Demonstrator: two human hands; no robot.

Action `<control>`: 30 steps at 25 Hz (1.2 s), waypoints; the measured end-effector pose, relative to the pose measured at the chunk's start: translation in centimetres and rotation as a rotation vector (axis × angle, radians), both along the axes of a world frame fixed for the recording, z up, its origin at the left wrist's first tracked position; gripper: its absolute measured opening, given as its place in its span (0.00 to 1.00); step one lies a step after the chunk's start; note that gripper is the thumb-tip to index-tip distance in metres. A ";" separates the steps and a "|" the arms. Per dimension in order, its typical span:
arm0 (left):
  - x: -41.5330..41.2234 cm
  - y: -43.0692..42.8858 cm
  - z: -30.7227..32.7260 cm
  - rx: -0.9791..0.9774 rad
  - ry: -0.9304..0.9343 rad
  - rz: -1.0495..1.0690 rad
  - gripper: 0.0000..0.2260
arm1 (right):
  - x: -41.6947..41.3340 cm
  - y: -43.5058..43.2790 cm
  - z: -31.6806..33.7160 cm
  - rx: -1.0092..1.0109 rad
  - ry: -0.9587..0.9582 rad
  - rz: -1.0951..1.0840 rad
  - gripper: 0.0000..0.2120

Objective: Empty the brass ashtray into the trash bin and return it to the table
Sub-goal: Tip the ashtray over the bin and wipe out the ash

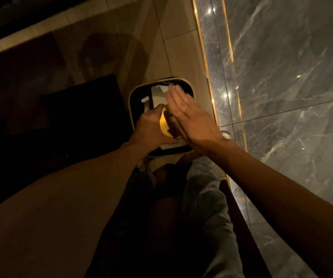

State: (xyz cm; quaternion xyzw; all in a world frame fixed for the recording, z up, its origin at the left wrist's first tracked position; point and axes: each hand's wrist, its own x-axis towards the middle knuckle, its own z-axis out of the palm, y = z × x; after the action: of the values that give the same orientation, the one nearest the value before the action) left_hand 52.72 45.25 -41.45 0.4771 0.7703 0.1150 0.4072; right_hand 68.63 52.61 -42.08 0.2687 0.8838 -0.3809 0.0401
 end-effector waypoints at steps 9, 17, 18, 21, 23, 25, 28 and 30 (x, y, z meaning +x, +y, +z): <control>0.0 -0.2 0.6 -0.117 -0.028 0.054 0.43 | -0.6 0.7 0.4 -0.032 -0.026 0.098 0.27; 0.4 0.6 1.0 -0.112 -0.058 0.059 0.39 | 0.0 0.1 -0.1 -0.045 -0.046 0.137 0.28; 0.3 0.5 0.9 -0.119 -0.054 0.056 0.39 | 0.3 0.0 -0.6 -0.089 -0.112 0.200 0.28; -0.1 1.0 0.9 -0.145 -0.051 0.099 0.41 | -0.6 0.7 -1.2 -0.204 -0.050 -0.024 0.28; -0.4 1.6 0.8 -0.137 -0.057 0.116 0.43 | -0.6 1.0 -0.7 -0.326 0.041 -0.242 0.28; -0.6 1.9 0.9 -0.122 -0.076 0.122 0.44 | 0.0 0.8 -0.8 -0.447 0.081 -0.385 0.25; -0.5 1.9 0.8 -0.148 -0.061 0.141 0.48 | 0.3 1.1 -0.7 -0.677 0.094 -0.591 0.23; -0.6 2.0 0.7 -0.209 -0.059 0.148 0.50 | 0.6 1.4 -0.4 -0.813 0.082 -0.651 0.23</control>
State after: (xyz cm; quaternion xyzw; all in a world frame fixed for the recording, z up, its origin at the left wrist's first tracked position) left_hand 52.12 47.30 -40.80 0.3705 0.7988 0.0778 0.4676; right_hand 69.22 53.96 -42.46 0.4771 0.5361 -0.6962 -0.0142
